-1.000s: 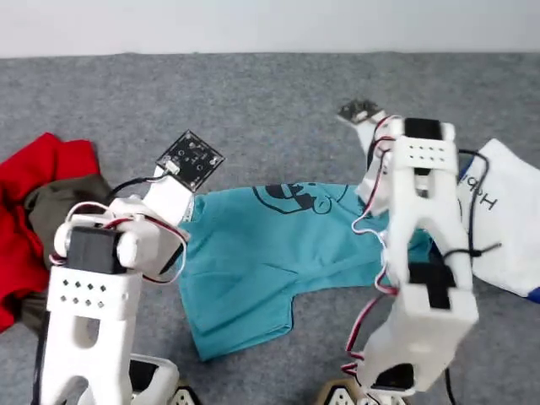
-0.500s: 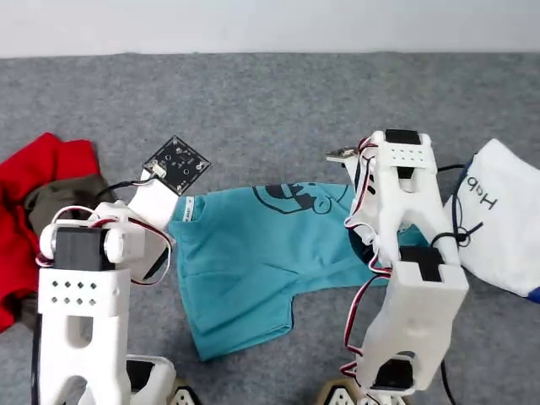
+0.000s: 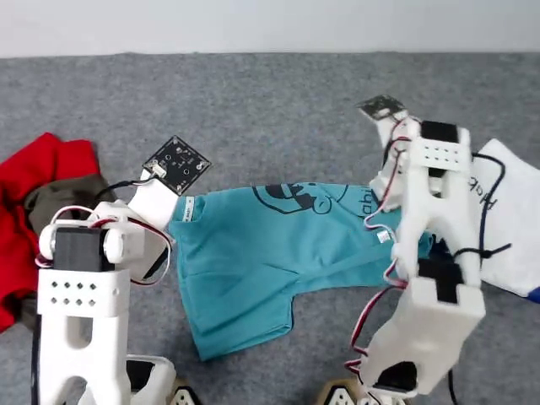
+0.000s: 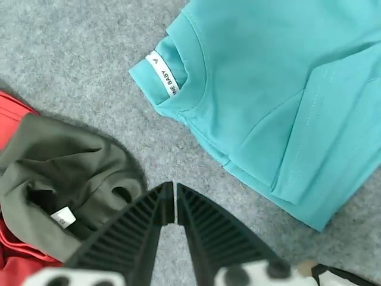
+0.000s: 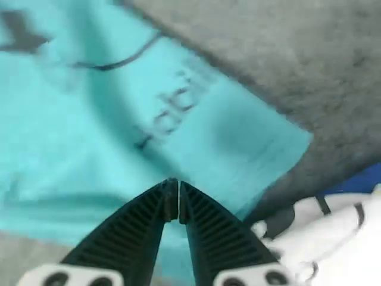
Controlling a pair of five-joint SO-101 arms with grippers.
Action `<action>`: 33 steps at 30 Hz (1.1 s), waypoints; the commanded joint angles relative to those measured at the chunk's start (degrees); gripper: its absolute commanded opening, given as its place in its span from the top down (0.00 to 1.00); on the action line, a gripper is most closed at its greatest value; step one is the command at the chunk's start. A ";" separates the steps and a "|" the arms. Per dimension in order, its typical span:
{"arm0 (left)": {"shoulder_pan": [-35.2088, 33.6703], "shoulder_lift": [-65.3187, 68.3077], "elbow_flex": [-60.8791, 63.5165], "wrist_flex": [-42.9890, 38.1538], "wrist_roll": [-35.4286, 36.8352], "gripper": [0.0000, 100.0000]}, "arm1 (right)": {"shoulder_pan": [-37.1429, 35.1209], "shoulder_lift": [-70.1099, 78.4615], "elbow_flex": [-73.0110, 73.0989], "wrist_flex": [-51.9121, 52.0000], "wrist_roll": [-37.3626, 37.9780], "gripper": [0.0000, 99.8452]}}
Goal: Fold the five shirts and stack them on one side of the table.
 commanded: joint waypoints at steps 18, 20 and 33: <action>-0.44 -1.67 -2.86 0.62 -0.53 0.98 | 4.62 11.21 -3.87 -31.87 6.95 0.99; -0.44 -1.67 -2.86 0.62 -0.53 0.98 | 4.62 9.71 -4.84 -30.20 6.86 0.99; -0.44 -1.67 -2.86 0.62 -0.53 0.98 | 4.18 4.70 -5.45 -17.80 7.12 0.99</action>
